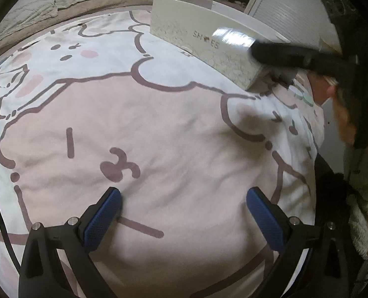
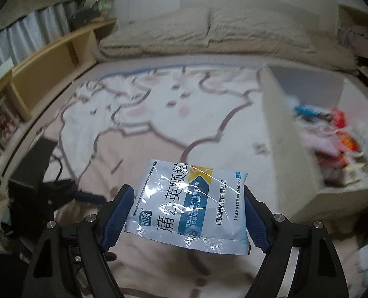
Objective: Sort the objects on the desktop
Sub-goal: 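Lift the sachet with the right tool and carry it over the box, then lower the sachet into the box and open the right tool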
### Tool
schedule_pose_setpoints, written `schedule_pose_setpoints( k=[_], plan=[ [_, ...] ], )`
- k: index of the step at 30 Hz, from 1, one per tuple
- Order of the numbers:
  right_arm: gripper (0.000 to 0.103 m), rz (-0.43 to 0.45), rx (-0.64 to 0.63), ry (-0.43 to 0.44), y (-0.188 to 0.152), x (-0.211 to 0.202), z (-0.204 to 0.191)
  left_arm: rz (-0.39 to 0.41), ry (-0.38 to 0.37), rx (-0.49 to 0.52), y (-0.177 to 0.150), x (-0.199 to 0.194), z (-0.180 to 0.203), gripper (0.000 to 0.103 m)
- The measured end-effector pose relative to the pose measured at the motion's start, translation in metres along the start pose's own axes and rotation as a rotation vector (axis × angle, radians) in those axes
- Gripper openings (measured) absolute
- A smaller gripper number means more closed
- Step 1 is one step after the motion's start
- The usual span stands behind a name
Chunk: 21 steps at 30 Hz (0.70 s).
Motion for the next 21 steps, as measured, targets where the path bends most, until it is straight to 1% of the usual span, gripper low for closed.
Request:
schedule_pose_setpoints(
  k=[2,5,9,11,14,16,18,21],
  plan=[
    [0.084,0.033,0.017,-0.028,0.009,-0.014,0.016,0.010,0.005,-0.007,0.001,-0.002,-0.001,0.102],
    [0.084,0.080,0.062,-0.109,0.023,-0.032,0.051,0.024,0.016,-0.012,0.000,-0.005,0.000,0.102],
    [0.084,0.082,0.128,-0.206,0.040,-0.037,0.103,0.038,0.022,-0.019,0.003,-0.007,-0.001,0.102],
    [0.084,0.054,0.173,-0.243,0.051,-0.031,0.133,0.047,0.024,-0.016,0.005,-0.008,-0.002,0.102],
    [0.084,-0.003,0.224,-0.265,0.067,-0.017,0.167,0.056,0.033,-0.022,0.007,-0.009,-0.003,0.102],
    [0.084,-0.045,0.247,-0.277,0.080,-0.004,0.182,0.057,0.038,-0.028,0.008,-0.009,-0.005,0.102],
    [0.084,-0.073,0.256,-0.281,0.089,0.005,0.191,0.060,0.041,-0.034,0.009,-0.009,-0.006,0.102],
    [0.084,-0.116,0.249,-0.276,0.111,0.023,0.195,0.062,0.043,-0.046,0.010,-0.010,-0.009,0.102]
  ],
)
Point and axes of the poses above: each gripper's, at about its wrist camera, not at the fingertips, and x roughly the way its jaws point, z to its right, y to its top, the point moved 3 cm from there along x, roughly the way its jaws point, and after that the axes turned 8 degrees about -z, right-handed, at the moved point
